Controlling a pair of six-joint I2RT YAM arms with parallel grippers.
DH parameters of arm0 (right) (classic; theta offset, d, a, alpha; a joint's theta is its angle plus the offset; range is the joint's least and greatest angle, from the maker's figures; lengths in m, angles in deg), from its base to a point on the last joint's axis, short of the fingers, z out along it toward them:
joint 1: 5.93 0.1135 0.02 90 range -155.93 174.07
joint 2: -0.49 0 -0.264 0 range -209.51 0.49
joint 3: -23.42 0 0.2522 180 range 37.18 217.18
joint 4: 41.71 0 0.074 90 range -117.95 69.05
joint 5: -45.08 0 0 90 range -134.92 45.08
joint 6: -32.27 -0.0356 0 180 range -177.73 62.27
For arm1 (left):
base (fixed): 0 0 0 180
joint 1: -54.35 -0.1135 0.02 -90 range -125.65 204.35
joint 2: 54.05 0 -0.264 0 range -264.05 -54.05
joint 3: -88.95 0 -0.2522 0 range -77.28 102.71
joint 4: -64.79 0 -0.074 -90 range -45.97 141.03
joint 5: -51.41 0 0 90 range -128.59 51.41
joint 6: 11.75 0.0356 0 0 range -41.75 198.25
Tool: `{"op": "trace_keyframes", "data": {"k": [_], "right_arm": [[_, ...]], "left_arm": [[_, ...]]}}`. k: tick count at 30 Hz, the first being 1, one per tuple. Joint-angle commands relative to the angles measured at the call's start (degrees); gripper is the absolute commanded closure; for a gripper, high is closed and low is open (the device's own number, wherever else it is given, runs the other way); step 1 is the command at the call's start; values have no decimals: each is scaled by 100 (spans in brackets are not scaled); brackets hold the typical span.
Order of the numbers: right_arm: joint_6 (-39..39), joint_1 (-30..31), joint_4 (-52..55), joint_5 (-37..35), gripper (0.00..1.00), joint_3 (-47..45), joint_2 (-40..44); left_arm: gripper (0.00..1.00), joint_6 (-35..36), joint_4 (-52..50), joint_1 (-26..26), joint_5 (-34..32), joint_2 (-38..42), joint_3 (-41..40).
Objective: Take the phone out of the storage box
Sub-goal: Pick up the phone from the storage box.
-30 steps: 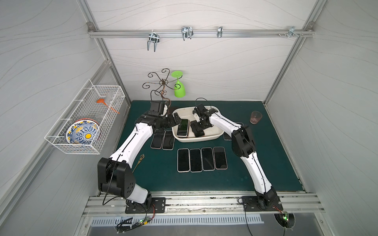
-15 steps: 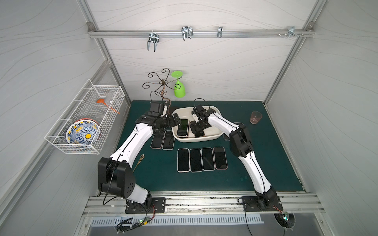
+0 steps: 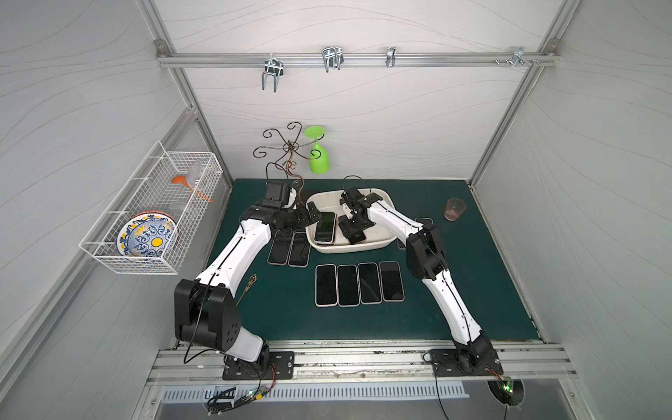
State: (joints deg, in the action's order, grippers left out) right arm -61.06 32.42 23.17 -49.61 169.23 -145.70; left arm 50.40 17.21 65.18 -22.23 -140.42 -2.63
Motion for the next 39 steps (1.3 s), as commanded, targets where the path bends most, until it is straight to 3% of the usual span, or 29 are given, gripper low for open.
{"op": "trace_keyframes", "data": {"k": [1,3,5,10,14,15,19,23,26,33,39], "right_arm": [[-96,-1,556,11,30,-162,-510],[-136,-12,495,-6,37,-140,-469],[-188,-20,402,-7,53,-176,-373],[-339,-55,-59,59,76,-588,172],[-608,-198,-666,355,91,-1197,1080],[-638,-257,-770,481,100,-1306,1286],[-883,-491,-1030,1117,100,-1686,2029],[-896,-539,-1018,1356,100,-1887,2512],[-874,-545,-850,1494,100,-1904,2686],[-946,-401,-909,1578,100,-2315,3079],[-1040,-243,-872,1595,100,-2500,3271]], "left_arm": [[1,8,278,-55,80,-30,-4],[1,8,295,-63,114,-37,-3],[1,12,306,-62,117,-33,-6],[1,-8,390,-72,199,-38,-21],[1,-281,882,-90,728,-54,-102],[1,-414,1107,-97,946,-70,-154],[1,-1490,2470,-173,1985,-216,-514],[1,-2780,4124,-178,2465,-527,-944],[1,-3492,4917,-137,2478,-840,-995],[3,-4023,5027,264,2053,-1329,-512],[17,-4058,5035,448,1913,-1562,-389]]}}
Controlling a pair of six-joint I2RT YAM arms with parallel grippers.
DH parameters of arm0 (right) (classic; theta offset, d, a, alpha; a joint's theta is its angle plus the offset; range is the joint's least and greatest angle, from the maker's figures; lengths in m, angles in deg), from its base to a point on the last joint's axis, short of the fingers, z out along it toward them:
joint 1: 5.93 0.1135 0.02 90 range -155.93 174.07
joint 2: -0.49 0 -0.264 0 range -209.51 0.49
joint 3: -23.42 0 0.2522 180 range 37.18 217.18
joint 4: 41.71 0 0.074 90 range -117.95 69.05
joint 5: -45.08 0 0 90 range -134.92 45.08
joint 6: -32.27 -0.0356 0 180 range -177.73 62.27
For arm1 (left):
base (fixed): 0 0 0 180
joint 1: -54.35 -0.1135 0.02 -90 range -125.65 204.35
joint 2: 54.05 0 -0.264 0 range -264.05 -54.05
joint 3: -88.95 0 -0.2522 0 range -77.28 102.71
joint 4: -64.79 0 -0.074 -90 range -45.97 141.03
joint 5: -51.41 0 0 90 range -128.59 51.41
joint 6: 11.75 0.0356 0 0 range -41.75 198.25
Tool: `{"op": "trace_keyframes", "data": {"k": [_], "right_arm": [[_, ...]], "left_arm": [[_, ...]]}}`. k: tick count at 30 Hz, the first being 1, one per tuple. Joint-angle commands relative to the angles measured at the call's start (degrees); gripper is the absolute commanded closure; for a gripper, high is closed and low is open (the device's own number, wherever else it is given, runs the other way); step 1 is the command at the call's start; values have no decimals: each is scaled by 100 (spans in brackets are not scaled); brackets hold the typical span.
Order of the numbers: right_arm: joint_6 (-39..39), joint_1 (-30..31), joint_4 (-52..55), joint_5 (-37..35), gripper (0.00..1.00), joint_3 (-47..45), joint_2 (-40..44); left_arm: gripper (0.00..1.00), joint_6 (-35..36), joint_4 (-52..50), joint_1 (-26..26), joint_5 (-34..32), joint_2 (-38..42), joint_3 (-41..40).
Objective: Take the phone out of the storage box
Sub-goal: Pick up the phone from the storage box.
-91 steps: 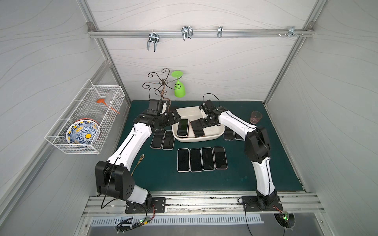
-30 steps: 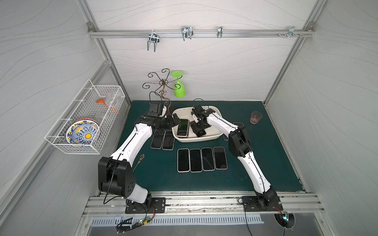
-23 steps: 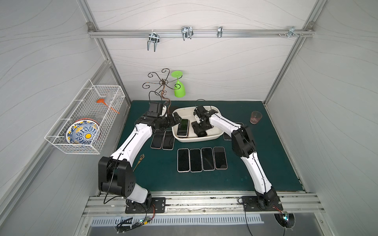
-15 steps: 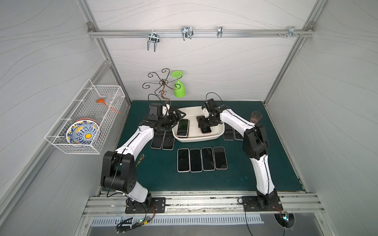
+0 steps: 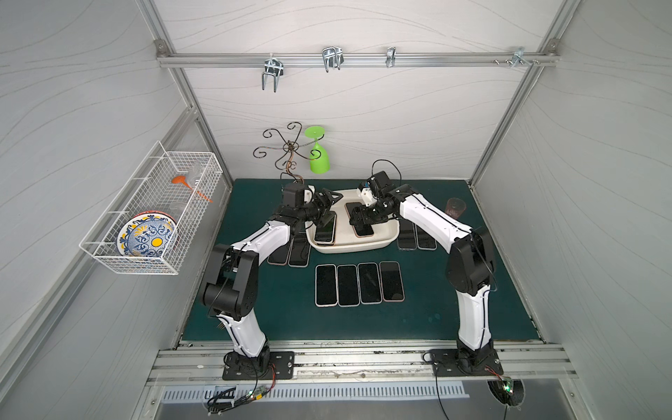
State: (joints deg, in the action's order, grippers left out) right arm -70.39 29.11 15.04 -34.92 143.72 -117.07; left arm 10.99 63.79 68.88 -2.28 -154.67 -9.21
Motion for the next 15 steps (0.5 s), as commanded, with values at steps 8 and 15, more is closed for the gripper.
{"op": "trace_keyframes", "data": {"k": [8,15], "right_arm": [[-309,152,-66,462,100,-17,556],[-387,197,-43,567,100,-28,584]], "left_arm": [[29,-102,345,173,-53,-382,185],[53,-119,472,232,-7,-450,224]]}}
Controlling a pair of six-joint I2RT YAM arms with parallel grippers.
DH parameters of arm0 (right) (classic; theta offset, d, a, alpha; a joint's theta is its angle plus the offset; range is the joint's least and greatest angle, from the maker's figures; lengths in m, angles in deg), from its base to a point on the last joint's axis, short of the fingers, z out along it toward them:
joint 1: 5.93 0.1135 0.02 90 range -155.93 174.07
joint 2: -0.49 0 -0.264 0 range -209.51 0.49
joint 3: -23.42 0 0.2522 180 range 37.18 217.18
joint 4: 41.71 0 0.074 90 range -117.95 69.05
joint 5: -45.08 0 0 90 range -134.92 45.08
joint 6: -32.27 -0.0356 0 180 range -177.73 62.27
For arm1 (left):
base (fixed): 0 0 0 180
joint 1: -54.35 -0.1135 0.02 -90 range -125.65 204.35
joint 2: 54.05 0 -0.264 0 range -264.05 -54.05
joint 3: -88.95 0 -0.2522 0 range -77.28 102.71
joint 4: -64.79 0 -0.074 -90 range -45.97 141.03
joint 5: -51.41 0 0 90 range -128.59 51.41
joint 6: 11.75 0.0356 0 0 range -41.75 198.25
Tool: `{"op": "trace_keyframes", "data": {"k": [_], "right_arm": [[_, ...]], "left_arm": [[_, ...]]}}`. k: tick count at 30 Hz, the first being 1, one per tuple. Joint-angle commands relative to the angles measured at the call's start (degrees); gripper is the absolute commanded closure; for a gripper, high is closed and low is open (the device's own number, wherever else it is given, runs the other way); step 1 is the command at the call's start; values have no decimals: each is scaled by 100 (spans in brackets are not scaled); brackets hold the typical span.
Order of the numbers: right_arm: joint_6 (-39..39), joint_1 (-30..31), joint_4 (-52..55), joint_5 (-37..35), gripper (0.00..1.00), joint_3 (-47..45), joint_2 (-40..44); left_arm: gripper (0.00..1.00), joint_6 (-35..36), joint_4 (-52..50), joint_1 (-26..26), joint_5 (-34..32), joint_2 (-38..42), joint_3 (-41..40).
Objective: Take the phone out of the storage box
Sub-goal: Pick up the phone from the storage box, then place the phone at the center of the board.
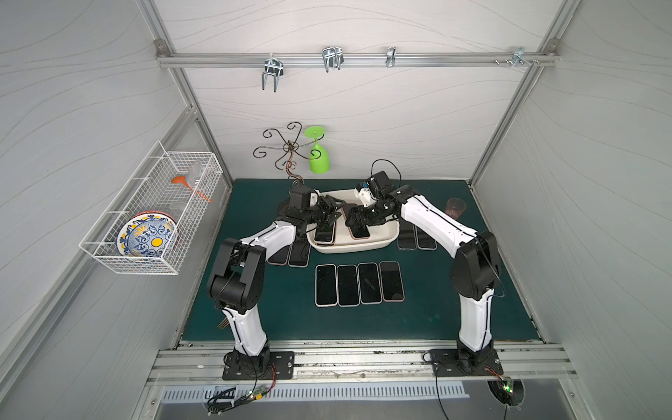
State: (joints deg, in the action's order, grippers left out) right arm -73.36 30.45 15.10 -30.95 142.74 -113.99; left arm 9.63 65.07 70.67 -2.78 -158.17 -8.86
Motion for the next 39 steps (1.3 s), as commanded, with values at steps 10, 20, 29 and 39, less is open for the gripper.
{"op": "trace_keyframes", "data": {"k": [10,20,29,39], "right_arm": [[-106,65,89,306,100,219,102],[-234,-365,-327,1470,18,-239,363],[-1248,-1372,-2279,3839,1,-1724,931],[-3059,-1352,-4646,5132,29,-2228,633]], "left_arm": [[99,72,382,126,352,-122,113],[100,145,476,50,657,35,109],[100,-39,1176,-67,1370,334,68],[100,-417,1814,-58,1517,513,-171]]}}
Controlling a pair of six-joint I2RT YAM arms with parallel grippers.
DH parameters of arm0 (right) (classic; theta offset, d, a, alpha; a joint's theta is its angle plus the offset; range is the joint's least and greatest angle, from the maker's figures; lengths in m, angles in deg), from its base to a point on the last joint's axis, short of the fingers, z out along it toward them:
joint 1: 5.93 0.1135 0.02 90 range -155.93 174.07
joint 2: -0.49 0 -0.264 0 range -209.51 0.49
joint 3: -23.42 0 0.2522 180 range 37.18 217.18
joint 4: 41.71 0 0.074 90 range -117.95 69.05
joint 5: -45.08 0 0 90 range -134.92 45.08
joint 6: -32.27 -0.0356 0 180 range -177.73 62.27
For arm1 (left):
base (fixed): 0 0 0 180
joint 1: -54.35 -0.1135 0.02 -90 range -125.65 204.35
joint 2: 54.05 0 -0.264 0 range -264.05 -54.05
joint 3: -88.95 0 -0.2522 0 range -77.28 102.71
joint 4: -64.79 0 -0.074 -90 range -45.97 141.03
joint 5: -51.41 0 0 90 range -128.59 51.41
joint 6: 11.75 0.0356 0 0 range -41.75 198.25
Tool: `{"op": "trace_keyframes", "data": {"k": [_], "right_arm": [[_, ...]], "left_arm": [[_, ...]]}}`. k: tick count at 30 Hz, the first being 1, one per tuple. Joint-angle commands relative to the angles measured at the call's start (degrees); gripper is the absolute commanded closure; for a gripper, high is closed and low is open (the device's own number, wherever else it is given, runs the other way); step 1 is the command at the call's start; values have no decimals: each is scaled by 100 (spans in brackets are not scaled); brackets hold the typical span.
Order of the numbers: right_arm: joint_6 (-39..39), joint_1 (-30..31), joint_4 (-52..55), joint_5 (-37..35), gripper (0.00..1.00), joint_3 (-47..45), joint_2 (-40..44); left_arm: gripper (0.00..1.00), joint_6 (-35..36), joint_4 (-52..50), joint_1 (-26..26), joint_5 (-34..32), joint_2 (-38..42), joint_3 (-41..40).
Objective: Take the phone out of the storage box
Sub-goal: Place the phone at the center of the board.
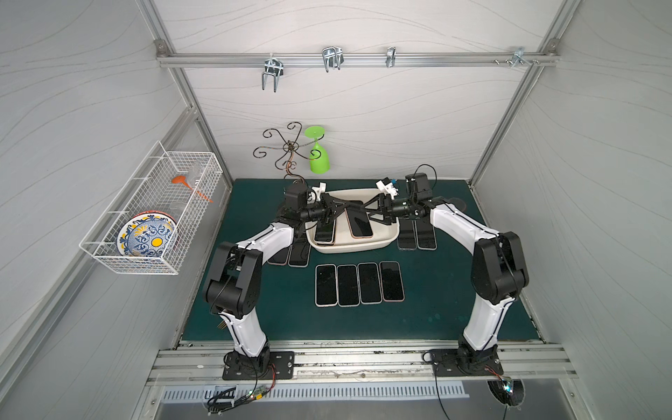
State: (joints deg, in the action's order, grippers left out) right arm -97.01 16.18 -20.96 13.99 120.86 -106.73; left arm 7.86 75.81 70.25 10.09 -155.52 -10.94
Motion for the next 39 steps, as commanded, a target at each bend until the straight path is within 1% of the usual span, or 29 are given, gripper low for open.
{"op": "trace_keyframes", "data": {"k": [1,3,4,5,7,8,12,13,15,16,17,19,20,22,24,28,30,32,33,34,39], "right_arm": [[-836,104,-1273,693,35,-77,-95],[-998,152,-1455,778,46,-76,-105],[-998,187,-1446,825,58,-46,-116],[-1022,217,-1450,868,67,-28,-136],[-1071,257,-1454,979,91,11,-206],[-1087,275,-1454,1034,97,5,-231],[-1064,270,-1380,1078,100,-90,-176],[-1029,251,-1314,1070,100,-106,-122],[-838,195,-965,971,100,-106,21],[-676,154,-705,911,100,-102,141],[-442,114,-382,852,100,-82,242],[260,7,664,603,100,-66,550],[575,-63,1137,443,100,-107,713],[1181,-256,2082,7,100,-304,1125],[1483,-507,2538,-338,100,-750,1627],[2189,-975,3719,-1598,100,-1609,2549],[2394,-1223,4061,-2005,100,-1948,2785],[2585,-1399,4276,-2475,100,-2257,2894],[2652,-1415,4405,-2869,100,-2372,2893],[2722,-1421,4475,-3059,100,-2438,2855],[2844,-1422,4230,-3449,100,-2817,2438]], "left_arm": [[100,-214,724,-17,249,247,54],[100,-185,674,-17,253,262,62],[100,-169,669,-17,263,266,71],[100,-168,672,-17,255,268,84],[100,-197,708,-16,264,244,123],[100,-211,711,-21,269,234,148],[100,-210,712,-26,363,219,272],[90,-213,713,-26,390,223,302],[52,-195,705,-63,448,208,363],[37,-194,680,-118,481,204,407],[26,-217,665,-185,505,202,443],[13,-282,622,-408,560,214,541],[9,-275,554,-508,584,224,573],[4,-146,248,-738,630,286,698],[2,119,-252,-849,690,329,840],[0,757,-989,-845,618,571,915],[0,1027,-1289,-837,526,676,858],[0,1158,-1396,-818,505,745,767],[0,1160,-1399,-815,502,775,710],[0,1175,-1403,-807,501,801,664],[0,1202,-1428,-799,524,857,568]]}}
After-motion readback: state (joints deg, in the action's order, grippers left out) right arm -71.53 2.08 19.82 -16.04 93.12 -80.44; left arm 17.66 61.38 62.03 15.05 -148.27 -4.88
